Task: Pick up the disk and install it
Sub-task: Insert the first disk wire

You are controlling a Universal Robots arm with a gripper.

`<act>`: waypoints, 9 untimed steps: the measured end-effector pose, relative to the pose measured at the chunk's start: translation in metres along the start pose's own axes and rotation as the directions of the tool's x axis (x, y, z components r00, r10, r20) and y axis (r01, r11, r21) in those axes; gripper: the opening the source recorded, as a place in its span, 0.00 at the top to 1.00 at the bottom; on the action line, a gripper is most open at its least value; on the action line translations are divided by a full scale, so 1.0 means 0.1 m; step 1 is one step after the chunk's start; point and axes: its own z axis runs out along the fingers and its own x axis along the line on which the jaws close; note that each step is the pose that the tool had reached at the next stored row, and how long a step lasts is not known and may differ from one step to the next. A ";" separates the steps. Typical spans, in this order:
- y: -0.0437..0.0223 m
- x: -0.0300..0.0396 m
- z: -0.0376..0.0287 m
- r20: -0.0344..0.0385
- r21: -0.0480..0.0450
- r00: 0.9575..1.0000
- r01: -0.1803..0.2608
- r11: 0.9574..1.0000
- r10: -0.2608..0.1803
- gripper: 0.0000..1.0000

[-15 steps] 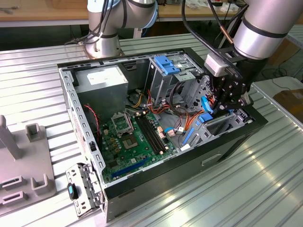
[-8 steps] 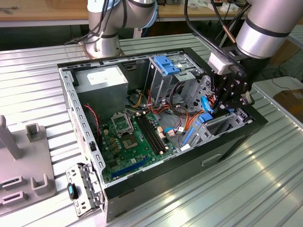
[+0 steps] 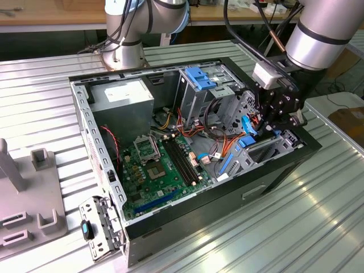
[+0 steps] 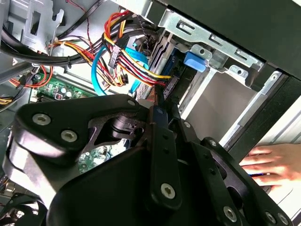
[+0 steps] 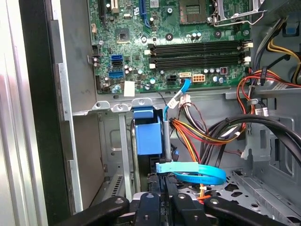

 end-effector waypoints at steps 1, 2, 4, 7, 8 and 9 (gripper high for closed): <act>-0.003 0.000 0.000 0.000 0.000 1.000 0.000 1.000 0.000 0.84; -0.005 0.001 0.000 0.000 0.000 1.000 0.000 1.000 0.000 0.84; -0.010 0.005 0.004 0.000 0.000 1.000 0.000 1.000 0.000 0.84; -0.013 0.009 0.008 0.000 0.000 1.000 0.000 1.000 0.000 0.84; -0.013 0.010 0.009 0.000 0.000 1.000 0.000 1.000 0.000 0.84; -0.013 0.010 0.011 0.000 0.000 1.000 0.000 1.000 0.000 0.84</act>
